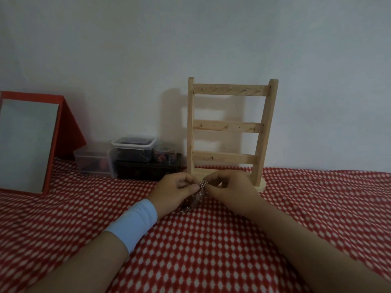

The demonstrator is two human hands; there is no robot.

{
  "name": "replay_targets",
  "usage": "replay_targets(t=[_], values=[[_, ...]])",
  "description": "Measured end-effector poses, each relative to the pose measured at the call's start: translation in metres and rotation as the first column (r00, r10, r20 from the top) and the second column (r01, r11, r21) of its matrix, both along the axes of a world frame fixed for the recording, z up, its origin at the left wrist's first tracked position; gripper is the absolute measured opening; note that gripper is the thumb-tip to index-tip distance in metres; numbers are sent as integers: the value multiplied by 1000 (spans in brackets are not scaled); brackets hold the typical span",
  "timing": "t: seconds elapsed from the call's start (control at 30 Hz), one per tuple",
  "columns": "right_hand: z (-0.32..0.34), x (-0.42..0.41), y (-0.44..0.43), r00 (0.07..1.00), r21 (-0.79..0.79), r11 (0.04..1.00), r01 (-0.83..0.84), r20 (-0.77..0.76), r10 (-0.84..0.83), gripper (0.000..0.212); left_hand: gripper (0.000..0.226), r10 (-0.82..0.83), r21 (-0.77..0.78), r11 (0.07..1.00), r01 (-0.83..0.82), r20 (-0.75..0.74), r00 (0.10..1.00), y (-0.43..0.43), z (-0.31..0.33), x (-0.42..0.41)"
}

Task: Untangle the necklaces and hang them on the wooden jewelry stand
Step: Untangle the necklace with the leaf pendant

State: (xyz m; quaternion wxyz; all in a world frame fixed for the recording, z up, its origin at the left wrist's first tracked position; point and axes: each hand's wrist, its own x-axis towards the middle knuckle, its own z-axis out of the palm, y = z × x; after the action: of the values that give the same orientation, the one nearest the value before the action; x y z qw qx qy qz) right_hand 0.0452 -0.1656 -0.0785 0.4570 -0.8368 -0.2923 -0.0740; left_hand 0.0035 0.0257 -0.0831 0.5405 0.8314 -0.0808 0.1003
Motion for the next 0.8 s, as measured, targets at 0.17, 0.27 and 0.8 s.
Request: replay_targets(t=[0.17, 0.27, 0.8], values=[[1, -3, 3, 998, -4, 998, -56, 2, 56, 14, 19, 14, 21, 1000, -14, -36, 999, -4, 3, -1], [4, -4, 4, 997, 55, 996, -73, -16, 74, 10, 25, 42, 10, 999, -41, -61, 997, -7, 7, 0], [7, -2, 7, 999, 199, 979, 36, 20, -41, 6, 14, 18, -165, 985, -42, -144, 989, 5, 10, 2]])
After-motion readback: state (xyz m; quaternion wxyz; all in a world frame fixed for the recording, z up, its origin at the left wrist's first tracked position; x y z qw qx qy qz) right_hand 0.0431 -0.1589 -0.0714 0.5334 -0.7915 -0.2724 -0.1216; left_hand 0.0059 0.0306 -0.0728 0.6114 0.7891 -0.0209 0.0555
